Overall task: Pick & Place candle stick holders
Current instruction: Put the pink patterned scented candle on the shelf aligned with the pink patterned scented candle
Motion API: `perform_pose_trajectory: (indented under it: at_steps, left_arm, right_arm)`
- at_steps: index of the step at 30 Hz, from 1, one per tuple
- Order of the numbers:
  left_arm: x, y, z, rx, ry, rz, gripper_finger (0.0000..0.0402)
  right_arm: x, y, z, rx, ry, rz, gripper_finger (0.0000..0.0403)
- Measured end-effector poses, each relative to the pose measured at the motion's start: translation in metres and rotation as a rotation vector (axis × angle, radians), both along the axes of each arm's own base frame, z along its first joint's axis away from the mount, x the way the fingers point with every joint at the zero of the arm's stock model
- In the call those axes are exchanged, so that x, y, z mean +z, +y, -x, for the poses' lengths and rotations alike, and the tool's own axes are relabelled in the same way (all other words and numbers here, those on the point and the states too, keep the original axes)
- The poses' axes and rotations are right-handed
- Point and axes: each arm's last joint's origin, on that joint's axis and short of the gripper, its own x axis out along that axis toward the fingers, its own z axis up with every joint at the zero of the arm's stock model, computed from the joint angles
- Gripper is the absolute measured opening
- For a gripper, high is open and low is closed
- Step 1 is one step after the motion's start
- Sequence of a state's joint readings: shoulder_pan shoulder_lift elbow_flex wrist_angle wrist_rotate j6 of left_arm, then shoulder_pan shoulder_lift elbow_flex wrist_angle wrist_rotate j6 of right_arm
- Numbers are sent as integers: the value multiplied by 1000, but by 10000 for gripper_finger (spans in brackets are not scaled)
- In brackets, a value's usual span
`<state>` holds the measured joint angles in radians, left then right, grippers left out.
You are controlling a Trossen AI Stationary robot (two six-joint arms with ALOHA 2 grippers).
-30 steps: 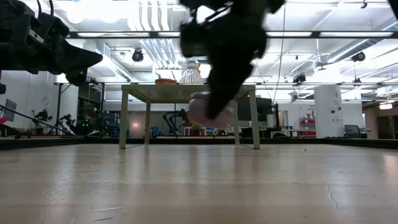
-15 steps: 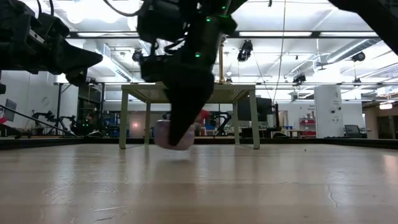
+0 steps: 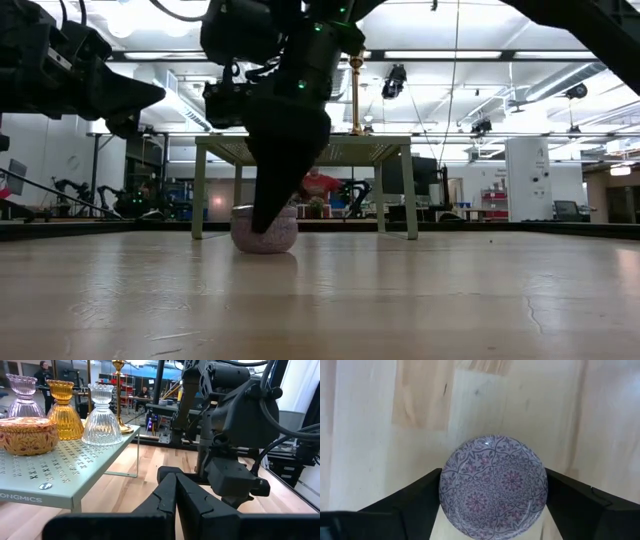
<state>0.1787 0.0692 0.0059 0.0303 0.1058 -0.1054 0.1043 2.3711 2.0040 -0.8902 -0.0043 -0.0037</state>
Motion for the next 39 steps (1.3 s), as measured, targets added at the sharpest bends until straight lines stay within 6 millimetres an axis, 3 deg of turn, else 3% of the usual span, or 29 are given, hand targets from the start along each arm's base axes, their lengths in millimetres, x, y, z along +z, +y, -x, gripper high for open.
perform_pose_trajectory:
  at_steps: [10,17,23,30,34,39]
  left_arm:
    - [0,0,0,0,0,0,14]
    - [0,0,0,0,0,0,14]
    - [0,0,0,-1,0,0,14]
    - [0,0,0,-1,1,0,14]
    - [0,0,0,-1,1,0,14]
    - [0,0,0,-1,1,0,14]
  right_arm:
    - [9,0,7,0,34,-28,395]
    - [19,-4,13,-50,49,-31,387]
    - [51,4,28,-29,-122,-51,386]
    - [75,5,77,-81,-350,-66,386]
    - [73,2,121,-244,-363,25,386]
    - [53,3,173,-386,-361,33,386]
